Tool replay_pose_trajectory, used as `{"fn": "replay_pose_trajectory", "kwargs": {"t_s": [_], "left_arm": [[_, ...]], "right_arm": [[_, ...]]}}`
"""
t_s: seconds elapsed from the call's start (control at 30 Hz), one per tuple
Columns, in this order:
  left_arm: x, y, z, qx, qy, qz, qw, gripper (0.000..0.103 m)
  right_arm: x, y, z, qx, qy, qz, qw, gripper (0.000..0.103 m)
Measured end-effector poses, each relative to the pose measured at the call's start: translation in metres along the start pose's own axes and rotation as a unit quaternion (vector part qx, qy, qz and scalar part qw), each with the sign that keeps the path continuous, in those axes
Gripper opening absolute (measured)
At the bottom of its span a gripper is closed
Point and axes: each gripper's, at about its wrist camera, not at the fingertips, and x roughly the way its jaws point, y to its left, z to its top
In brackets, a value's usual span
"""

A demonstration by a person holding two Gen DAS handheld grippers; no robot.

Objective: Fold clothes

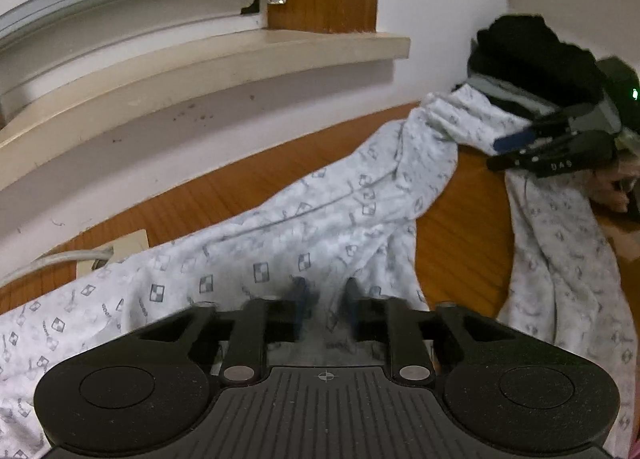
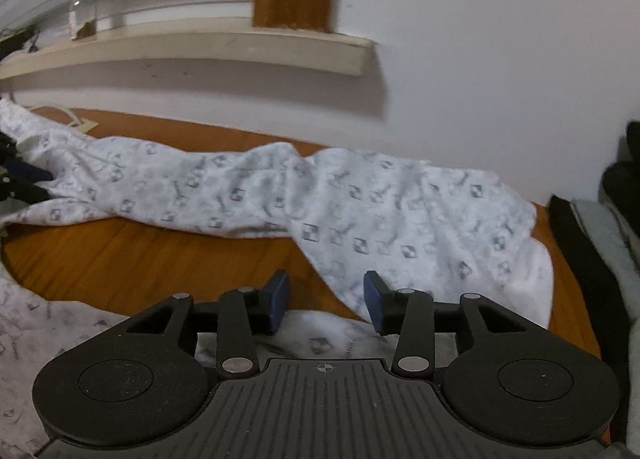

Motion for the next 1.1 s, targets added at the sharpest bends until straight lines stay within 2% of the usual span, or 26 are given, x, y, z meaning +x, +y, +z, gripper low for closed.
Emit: {"fn": "replay_pose_trajectory", "kwargs": {"t_s": [0.03, 0.07, 0.27, 0.33, 0.4, 0.53, 0.63, 0.77, 0.83, 0.93, 1.0, 1.1], "left_arm": [[-0.004, 0.001, 0.000, 0.001, -0.006, -0.002, 1.0000, 0.004], [-0.009, 0.002, 0.000, 0.001, -0.012, -0.003, 0.9999, 0.004], [-0.061, 0.003, 0.005, 0.005, -0.064, -0.028, 0.9975, 0.003], [-0.074, 0.000, 0.004, 0.009, -0.070, -0.039, 0.9967, 0.003], [-0.079, -0.006, -0.001, 0.017, -0.067, -0.045, 0.9965, 0.003], [-0.071, -0.016, -0.013, 0.023, -0.052, -0.049, 0.9972, 0.003], [-0.061, -0.016, -0.021, 0.017, -0.043, -0.047, 0.9978, 0.003], [-0.055, -0.016, -0.032, 0.018, -0.029, -0.043, 0.9985, 0.003], [-0.051, -0.018, -0.037, 0.024, -0.023, -0.041, 0.9986, 0.003], [-0.047, -0.018, -0.042, 0.025, -0.021, -0.038, 0.9987, 0.004], [-0.045, -0.016, -0.043, 0.019, -0.022, -0.039, 0.9988, 0.003], [-0.045, -0.012, -0.044, 0.011, -0.025, -0.038, 0.9989, 0.004]], "right_arm": [[0.000, -0.004, 0.000, 0.006, 0.002, 0.001, 1.000, 0.019], [-0.001, -0.009, 0.000, 0.010, -0.001, -0.007, 1.000, 0.005], [-0.030, -0.042, 0.006, 0.055, -0.063, -0.083, 0.993, 0.003], [-0.042, -0.054, 0.008, 0.069, -0.078, -0.103, 0.989, 0.003], [-0.050, -0.063, 0.007, 0.074, -0.073, -0.111, 0.988, 0.003], [-0.048, -0.065, -0.007, 0.063, -0.023, -0.109, 0.992, 0.006], [-0.049, -0.061, -0.024, 0.053, -0.003, -0.094, 0.994, 0.014], [-0.062, -0.060, -0.041, 0.064, -0.001, -0.067, 0.996, 0.025], [-0.073, -0.065, -0.045, 0.080, -0.015, -0.060, 0.995, 0.026], [-0.081, -0.074, -0.044, 0.107, -0.033, -0.073, 0.991, 0.027], [-0.077, -0.077, -0.041, 0.111, -0.028, -0.085, 0.990, 0.028], [-0.065, -0.073, -0.037, 0.072, -0.007, -0.110, 0.991, 0.041]]}}
